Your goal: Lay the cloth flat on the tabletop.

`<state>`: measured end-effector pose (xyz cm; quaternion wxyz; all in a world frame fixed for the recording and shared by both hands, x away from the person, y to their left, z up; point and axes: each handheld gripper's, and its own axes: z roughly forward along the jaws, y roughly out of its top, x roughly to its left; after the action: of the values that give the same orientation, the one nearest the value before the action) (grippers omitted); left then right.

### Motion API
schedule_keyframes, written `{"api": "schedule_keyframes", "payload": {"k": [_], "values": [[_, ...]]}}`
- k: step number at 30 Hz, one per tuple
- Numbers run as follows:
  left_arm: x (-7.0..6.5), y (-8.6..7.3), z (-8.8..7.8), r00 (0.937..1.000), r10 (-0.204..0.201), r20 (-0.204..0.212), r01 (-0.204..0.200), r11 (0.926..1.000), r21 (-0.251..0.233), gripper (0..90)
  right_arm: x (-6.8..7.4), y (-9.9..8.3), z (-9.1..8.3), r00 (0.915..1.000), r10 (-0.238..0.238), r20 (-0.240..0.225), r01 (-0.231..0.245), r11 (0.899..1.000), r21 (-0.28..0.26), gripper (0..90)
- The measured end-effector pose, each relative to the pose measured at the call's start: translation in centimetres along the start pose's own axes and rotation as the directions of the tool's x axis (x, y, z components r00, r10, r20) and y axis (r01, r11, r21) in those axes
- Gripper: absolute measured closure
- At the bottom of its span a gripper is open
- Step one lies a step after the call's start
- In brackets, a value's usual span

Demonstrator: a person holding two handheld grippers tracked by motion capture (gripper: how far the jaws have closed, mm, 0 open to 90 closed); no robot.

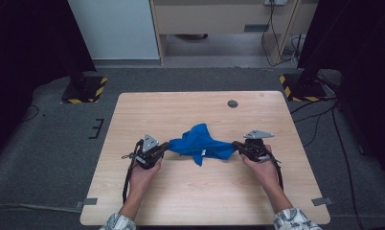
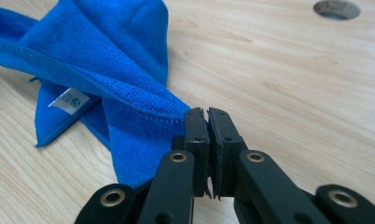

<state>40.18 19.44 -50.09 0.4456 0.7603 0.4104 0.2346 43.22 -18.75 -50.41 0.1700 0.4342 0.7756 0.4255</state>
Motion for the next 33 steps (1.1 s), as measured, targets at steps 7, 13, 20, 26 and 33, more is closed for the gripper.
{"api": "schedule_keyframes", "payload": {"k": [7, 13, 20, 26, 33], "values": [[0.1, 0.3, -0.4, 0.9999, -0.01, 0.003, 0.01, 0.9997, -0.021, 88.3, 0.1, 0.7, -1.0, 0.9999, -0.01, -0.004, 0.009, 0.999, -0.047, 87.5], [0.0, 0.9, -1.0, 0.9999, -0.013, 0.009, 0.014, 0.9987, -0.049, 88.3, 0.4, 1.5, -2.2, 0.9999, -0.012, -0.011, 0.011, 0.996, -0.092, 87.4], [-0.2, 1.8, -1.9, 0.9994, -0.029, 0.017, 0.03, 0.9957, -0.087, 88.2, 0.5, 2.1, -3.2, 0.9998, -0.014, -0.015, 0.012, 0.992, -0.129, 87.4], [-0.2, 2.4, -2.8, 0.9988, -0.045, 0.02, 0.047, 0.9914, -0.123, 88.2, 0.8, 2.6, -4.1, 0.9997, -0.014, -0.019, 0.011, 0.987, -0.158, 87.5], [0.2, 3.2, -3.5, 0.9975, -0.067, 0.025, 0.07, 0.9863, -0.15, 88.1, 1.3, 3.4, -5.0, 0.9991, -0.042, -0.007, 0.04, 0.983, -0.178, 87.4]]}}
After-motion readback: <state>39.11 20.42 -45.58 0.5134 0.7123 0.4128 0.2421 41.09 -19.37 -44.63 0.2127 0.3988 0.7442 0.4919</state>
